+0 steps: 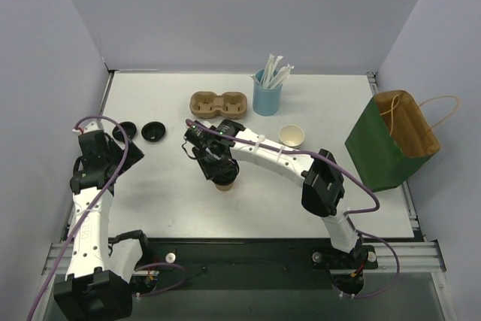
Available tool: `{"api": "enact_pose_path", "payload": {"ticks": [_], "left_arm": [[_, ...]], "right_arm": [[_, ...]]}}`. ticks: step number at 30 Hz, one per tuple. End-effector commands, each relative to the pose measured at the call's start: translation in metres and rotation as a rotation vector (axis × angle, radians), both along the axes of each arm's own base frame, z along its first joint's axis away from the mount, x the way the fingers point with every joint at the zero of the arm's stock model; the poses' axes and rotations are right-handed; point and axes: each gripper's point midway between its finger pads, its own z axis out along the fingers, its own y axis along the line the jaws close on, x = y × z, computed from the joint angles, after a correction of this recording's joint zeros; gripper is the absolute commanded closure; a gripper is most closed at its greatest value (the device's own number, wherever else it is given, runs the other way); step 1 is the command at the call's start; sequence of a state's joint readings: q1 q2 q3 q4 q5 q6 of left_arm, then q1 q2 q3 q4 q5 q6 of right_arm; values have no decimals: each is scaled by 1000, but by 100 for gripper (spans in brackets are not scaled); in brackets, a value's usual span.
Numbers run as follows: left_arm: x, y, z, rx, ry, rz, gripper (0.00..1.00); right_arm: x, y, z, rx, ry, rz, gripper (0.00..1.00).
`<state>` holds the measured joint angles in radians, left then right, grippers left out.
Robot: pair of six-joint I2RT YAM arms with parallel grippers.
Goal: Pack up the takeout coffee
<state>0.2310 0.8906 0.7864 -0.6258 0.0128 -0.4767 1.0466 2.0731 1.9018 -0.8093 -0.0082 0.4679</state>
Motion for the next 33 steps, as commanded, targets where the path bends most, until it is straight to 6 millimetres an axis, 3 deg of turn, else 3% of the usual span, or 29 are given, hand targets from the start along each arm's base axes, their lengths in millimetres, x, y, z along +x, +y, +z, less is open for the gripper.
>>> {"api": "enact_pose_path", "payload": {"ticks": [1,6,10,13,15,18,24,27,33], "left_arm": [[10,-4,15,14,-70,-55,4],[17,-38,14,-50,-78,-229,7],[15,-72,13,-129,-75,-368,11],[12,-95,14,-159,-80,-437,12],[7,-120,16,-165,-95,-519,14],[-3,-154,12,-251,-126,-602,16],[-15,-199,2,-407,-176,-722,21],[-17,-211,-10,-427,-155,-749,22],[-17,-222,-26,-438,-136,-764,24]], "right_arm": [[5,-10,21,21,6,-30,65],[17,-16,64,132,-20,-45,58],[25,-30,77,179,-15,-41,54],[32,-44,76,199,2,-43,53],[34,-53,74,204,7,-42,52],[42,-60,65,234,40,-3,51],[54,-63,54,316,116,65,42],[58,-62,46,340,152,91,37],[53,-52,28,375,243,163,37]]}}
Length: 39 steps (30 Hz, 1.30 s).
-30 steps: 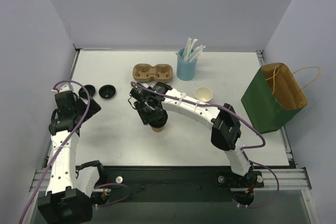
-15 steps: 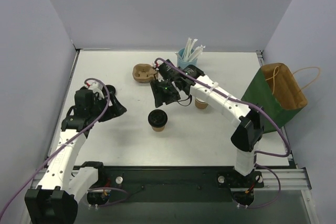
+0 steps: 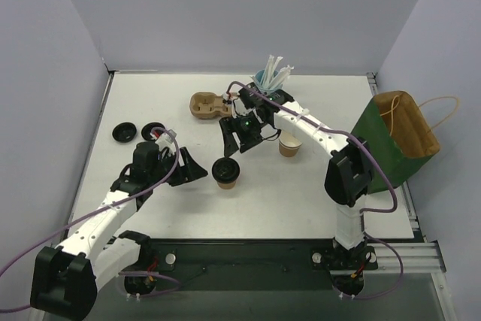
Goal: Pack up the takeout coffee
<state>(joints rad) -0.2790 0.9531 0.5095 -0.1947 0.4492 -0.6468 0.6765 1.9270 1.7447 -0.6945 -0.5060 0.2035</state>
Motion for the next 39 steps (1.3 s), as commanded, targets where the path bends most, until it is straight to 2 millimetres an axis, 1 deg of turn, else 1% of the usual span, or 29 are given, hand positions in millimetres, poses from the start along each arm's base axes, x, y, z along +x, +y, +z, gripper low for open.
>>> {"api": "enact_pose_path", "payload": {"ticks": [1,3,5,7,11,12,13,15,16,18,19,21,24,26,27,29,31,32,34,35,39], "left_arm": [[13,-13,14,-58,-83,-10,24],[13,-15,13,-56,-83,-11,24],[14,-16,11,-52,-79,-14,24],[14,-17,8,-45,-72,-15,25],[15,-20,9,-47,-78,-19,27],[14,-21,7,-43,-76,-22,27],[15,-21,8,-41,-79,-20,28],[15,-21,7,-34,-75,-23,28],[16,-21,6,-31,-73,-22,28],[17,-22,7,-30,-75,-23,28],[17,-23,8,-30,-79,-25,28],[18,-24,10,-29,-83,-26,28],[22,-28,14,-28,-91,-32,28],[24,-30,15,-25,-94,-34,27],[25,-30,16,-21,-100,-36,28],[28,-28,13,-1,-92,-28,28],[32,-23,12,35,-99,-6,28],[31,-21,11,52,-94,-3,28],[33,-17,13,67,-97,14,29],[34,-11,15,91,-99,39,30],[34,-5,16,118,-100,58,33]], "right_arm": [[-11,11,-9,47,56,103,37],[-10,9,-19,29,68,103,37],[-10,9,-24,21,72,110,38],[-14,12,-30,31,99,124,40],[-19,11,-46,20,125,125,43],[-18,12,-49,25,122,121,45],[-21,9,-55,16,138,115,46],[-21,10,-59,15,140,94,50],[-24,7,-65,8,151,83,51],[-22,7,-66,12,134,50,55],[-25,4,-72,-1,141,38,56],[-21,4,-72,0,113,7,60],[-26,2,-78,-10,103,-43,63],[-30,0,-82,-12,107,-72,63],[-28,3,-81,0,97,-82,64],[-30,2,-82,2,100,-112,65],[-33,3,-87,8,95,-115,65],[-34,3,-86,15,87,-107,66],[-37,3,-90,19,86,-89,66],[-37,1,-91,18,79,-73,66],[-37,3,-89,55,78,-21,66]]}}
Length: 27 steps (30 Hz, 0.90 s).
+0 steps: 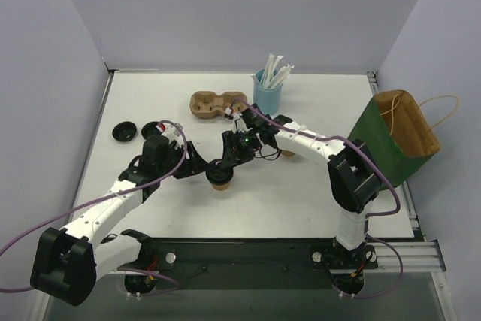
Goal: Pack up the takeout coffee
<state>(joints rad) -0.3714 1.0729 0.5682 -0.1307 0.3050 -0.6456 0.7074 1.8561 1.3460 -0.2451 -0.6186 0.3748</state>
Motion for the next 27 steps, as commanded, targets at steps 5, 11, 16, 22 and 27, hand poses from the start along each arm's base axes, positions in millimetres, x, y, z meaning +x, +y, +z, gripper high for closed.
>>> {"api": "enact_pose_path", "payload": {"ticks": [5,11,16,22,27], "left_arm": [[10,4,15,37,-63,7,37],[10,4,5,49,-34,0,43],[11,5,-4,61,-21,5,44],[5,4,-19,62,10,-7,45],[-11,34,-56,209,138,83,48]], "right_arm": [[-10,-13,-26,-58,-9,99,66],[-9,-14,-26,-53,-8,106,66],[-9,-14,-27,-57,-10,108,66],[-8,-14,-30,-60,-3,97,66],[-7,-21,-41,-81,2,68,66]]}}
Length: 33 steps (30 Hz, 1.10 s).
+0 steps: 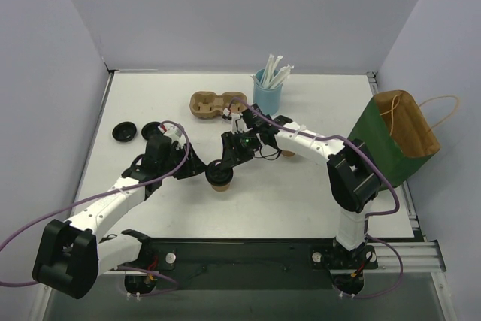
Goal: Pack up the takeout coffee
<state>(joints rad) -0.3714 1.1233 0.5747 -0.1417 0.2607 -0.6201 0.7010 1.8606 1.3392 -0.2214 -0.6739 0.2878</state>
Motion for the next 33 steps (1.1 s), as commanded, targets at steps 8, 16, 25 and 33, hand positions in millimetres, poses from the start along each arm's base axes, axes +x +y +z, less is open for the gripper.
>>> {"api": "enact_pose_path", "payload": {"ticks": [8,16,25,33], "left_arm": [[-32,45,-74,234,225,126,49],[-50,56,-97,266,282,182,50],[-6,42,0,194,78,165,37],[1,14,46,63,-21,64,32]], "right_arm": [[-15,-37,-73,-168,54,-54,68],[-19,-46,-84,-177,72,-133,69],[-26,-27,-56,-111,38,-187,70],[-30,-22,-55,-136,14,-279,70]]}}
